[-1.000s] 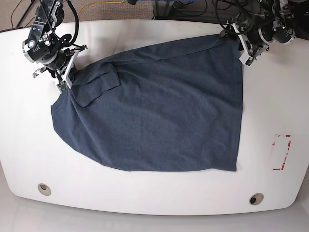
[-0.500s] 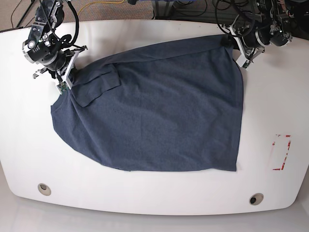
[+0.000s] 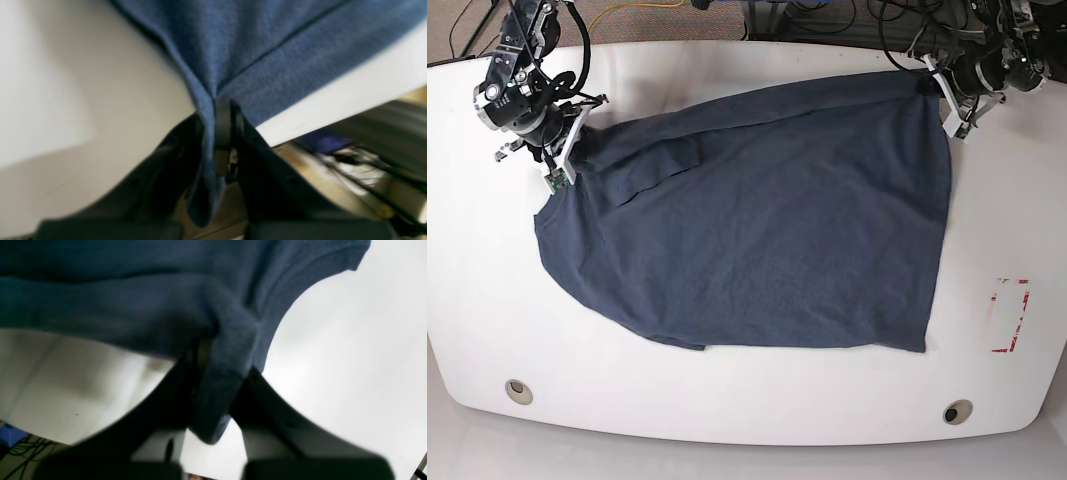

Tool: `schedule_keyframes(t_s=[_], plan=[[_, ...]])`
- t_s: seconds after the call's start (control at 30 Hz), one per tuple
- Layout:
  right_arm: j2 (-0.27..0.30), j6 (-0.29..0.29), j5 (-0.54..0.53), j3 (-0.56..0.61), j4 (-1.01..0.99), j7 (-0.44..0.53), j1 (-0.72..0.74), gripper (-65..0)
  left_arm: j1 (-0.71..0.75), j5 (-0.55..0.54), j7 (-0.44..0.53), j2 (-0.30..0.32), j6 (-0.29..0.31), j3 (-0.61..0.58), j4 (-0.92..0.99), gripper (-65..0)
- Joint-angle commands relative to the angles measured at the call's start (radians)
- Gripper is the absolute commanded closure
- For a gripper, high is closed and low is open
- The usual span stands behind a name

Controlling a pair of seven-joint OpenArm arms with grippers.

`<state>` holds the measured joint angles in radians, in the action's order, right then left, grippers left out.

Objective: Layout the t-shirt on the table in an organized manner, then fold the t-shirt properly
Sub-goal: 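Pull the hem corner away from the right gripper to stretch the shirt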

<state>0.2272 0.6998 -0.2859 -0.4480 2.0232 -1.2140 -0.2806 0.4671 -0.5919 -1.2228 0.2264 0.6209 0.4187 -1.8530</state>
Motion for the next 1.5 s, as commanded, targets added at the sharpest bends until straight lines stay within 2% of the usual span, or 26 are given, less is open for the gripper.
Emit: schedule_keyframes(t_s=[0.0, 0.37, 0.6, 0.77, 1.03, 1.2, 1.3, 1.47], plan=[[0.013, -0.002, -0.006, -0.007, 0.018, 0.013, 0.002, 0.0, -0.02, -0.029, 0.018, 0.006, 0.003, 0.001, -0.041, 0.0], [0.014, -0.002, -0.006, -0.002, 0.018, 0.012, -0.044, 0.0, -0.008, -0.029, 0.011, 0.035, 0.006, 0.087, -0.116, 0.0], [0.018, -0.002, -0.008, 0.001, 0.018, 0.012, -0.081, 0.0, -0.014, -0.027, 0.011, 0.066, 0.077, 0.18, -0.139, 0.0], [0.021, -0.002, -0.008, 0.001, 0.018, 0.012, -0.092, 0.0, -0.06, -0.027, 0.011, 0.074, 0.077, 0.234, -0.139, 0.0], [0.027, -0.002, -0.008, 0.062, 0.018, 0.012, -0.111, 0.0, -0.147, -0.021, 0.008, 0.109, 0.077, 0.231, -0.138, 0.0], [0.057, -0.002, -0.008, 0.113, 0.018, 0.012, -0.116, 0.0, -0.186, -0.015, -0.059, 0.109, 0.077, 0.237, -0.13, 0.0], [0.059, -0.002, -0.008, 0.114, 0.018, 0.012, -0.118, 0.0, -0.215, 0.019, -0.104, 0.109, 0.077, 0.237, -0.122, 0.0], [0.057, -0.002, -0.008, 0.114, 0.018, 0.012, -0.118, 0.0, -0.232, 0.083, -0.111, 0.104, 0.077, 0.234, -0.122, 0.0]])
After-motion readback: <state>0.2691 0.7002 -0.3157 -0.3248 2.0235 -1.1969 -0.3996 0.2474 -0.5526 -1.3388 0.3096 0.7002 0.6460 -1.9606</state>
